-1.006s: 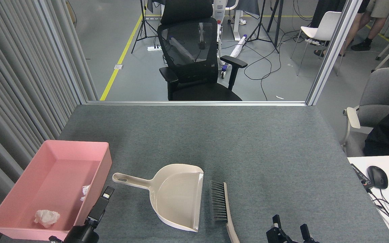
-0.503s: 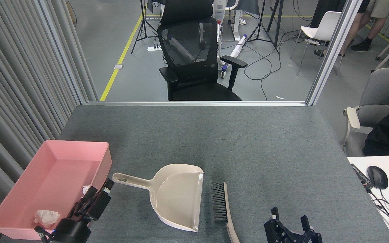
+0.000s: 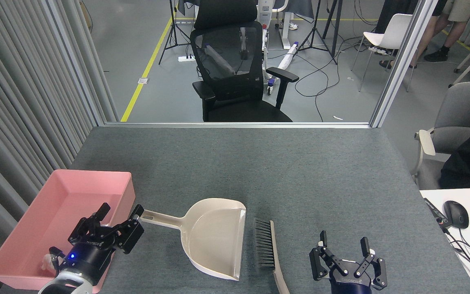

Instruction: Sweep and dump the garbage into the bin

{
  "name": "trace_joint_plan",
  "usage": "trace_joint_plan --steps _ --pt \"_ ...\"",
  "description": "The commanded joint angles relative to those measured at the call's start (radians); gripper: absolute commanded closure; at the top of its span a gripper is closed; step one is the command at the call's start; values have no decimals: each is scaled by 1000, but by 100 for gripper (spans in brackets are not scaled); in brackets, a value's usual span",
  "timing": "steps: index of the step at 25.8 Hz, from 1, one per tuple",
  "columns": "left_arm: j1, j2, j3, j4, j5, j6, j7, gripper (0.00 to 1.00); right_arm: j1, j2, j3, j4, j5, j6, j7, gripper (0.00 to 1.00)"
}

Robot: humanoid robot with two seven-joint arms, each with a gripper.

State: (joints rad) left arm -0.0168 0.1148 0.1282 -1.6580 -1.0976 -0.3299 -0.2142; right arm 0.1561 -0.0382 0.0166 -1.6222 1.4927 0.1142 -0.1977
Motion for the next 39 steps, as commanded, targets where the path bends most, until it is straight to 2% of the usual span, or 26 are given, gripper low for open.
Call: trace_joint_plan --steps 1,5,11,16,22,28,33,39 --pt "-25 -32 -28 40 -38 9 59 6 -6 1 0 -2 5 15 0 2" --pt "0 -75 -58 46 -114 40 76 6 -41 27 0 4 8 42 0 2" --pt "9 -73 -88 24 -281 8 118 5 -55 40 0 12 9 45 0 2" --pt "21 -63 -88 -9 -297 -1 122 6 -46 31 0 10 8 42 0 2" --pt "29 20 -107 -17 -331 -21 125 6 -30 27 5 10 9 36 1 2" --pt "37 -3 -107 -25 -331 -8 125 12 -32 31 5 10 8 36 1 2" --pt "55 -43 -107 -19 -332 35 122 11 -33 26 6 10 6 33 3 2" --pt "84 -70 -105 1 -355 37 118 9 -38 23 6 10 6 28 29 2"
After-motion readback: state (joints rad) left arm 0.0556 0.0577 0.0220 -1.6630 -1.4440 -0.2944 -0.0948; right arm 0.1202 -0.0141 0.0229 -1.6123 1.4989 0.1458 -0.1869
